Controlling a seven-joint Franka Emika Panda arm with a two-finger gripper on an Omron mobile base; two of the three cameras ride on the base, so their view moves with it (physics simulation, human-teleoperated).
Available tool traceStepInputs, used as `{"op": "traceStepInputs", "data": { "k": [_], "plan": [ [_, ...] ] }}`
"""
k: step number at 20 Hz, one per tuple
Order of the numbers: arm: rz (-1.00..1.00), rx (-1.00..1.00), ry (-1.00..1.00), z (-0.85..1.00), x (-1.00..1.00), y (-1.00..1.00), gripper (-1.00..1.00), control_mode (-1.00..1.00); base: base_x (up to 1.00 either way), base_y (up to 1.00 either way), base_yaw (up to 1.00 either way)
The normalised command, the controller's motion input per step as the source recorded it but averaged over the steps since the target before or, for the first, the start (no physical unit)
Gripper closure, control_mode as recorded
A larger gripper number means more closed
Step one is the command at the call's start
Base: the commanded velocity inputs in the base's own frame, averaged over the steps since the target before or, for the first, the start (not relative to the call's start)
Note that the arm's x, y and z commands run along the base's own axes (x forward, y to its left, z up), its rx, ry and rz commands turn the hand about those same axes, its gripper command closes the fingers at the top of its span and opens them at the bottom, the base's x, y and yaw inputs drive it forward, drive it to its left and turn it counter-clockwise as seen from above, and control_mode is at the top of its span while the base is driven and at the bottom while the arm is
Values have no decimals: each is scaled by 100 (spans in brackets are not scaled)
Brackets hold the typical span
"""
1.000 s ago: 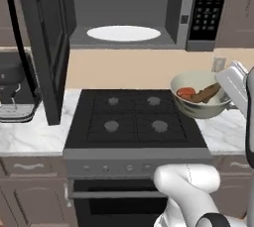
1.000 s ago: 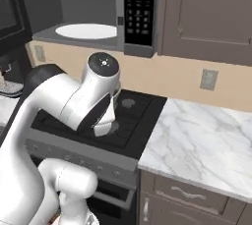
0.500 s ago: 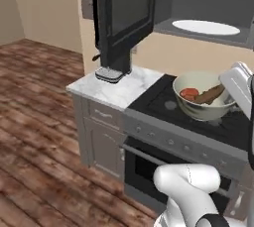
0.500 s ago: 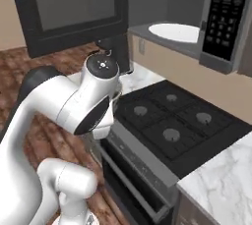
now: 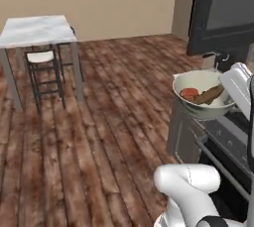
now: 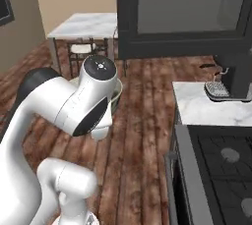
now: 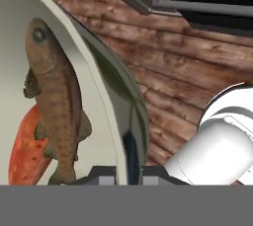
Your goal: The microwave is finished heating the fish and sweet potato. Take the bowl containing the food and place it on the dining counter.
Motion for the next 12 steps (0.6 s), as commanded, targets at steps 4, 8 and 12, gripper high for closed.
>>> {"op": "traceStepInputs", "data": {
  "k": [4,8,12],
  "plan": [
    [0,0,0,0,0,0,100,100,-4,0,100],
    [0,0,0,0,0,0,100,100,-2,0,98],
    [0,0,0,0,0,0,100,100,11,2,56]
  ]
}}
